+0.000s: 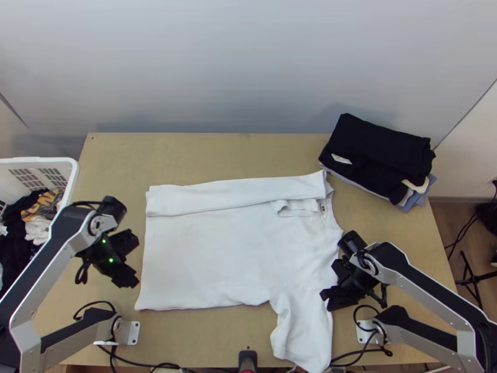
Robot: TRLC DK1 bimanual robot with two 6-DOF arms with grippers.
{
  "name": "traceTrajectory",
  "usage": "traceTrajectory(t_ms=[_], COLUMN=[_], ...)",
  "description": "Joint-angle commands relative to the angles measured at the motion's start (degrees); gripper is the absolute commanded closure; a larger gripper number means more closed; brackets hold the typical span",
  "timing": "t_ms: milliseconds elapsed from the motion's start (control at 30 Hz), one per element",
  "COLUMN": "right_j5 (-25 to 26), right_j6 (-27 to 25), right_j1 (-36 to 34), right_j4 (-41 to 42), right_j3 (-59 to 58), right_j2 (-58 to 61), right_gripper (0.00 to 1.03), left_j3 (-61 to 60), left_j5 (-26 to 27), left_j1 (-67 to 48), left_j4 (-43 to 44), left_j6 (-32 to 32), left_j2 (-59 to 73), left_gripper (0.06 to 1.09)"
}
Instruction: Fold the t-shirt
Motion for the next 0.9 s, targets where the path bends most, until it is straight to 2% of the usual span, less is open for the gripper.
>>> traceTrajectory(t_ms=[0,467,867], right_j5=[0.0,0.0,0.0], right_j6=[0.3,0.4,0.3], right_j1=[-0.1,-0.3,-0.9], right_j4=[0.5,1.2,1.0], right_j3=[-0.1,0.2,0.7], right_j2=[-0.2,0.2,-0.7], right_gripper=[1.0,1.0,1.0], left_j3=[-6.6,-7.9,-8.3], left_j5=[1.3,4.1,3.2], left_j1=[-4.6,-11.3,-16.5], left_j4=[1.2,2.9,4.0], left_j6=[-1.0,-5.8,-6.3], left_j2=[2.7,12.1,18.2], left_gripper=[0.66,0.65,0.63])
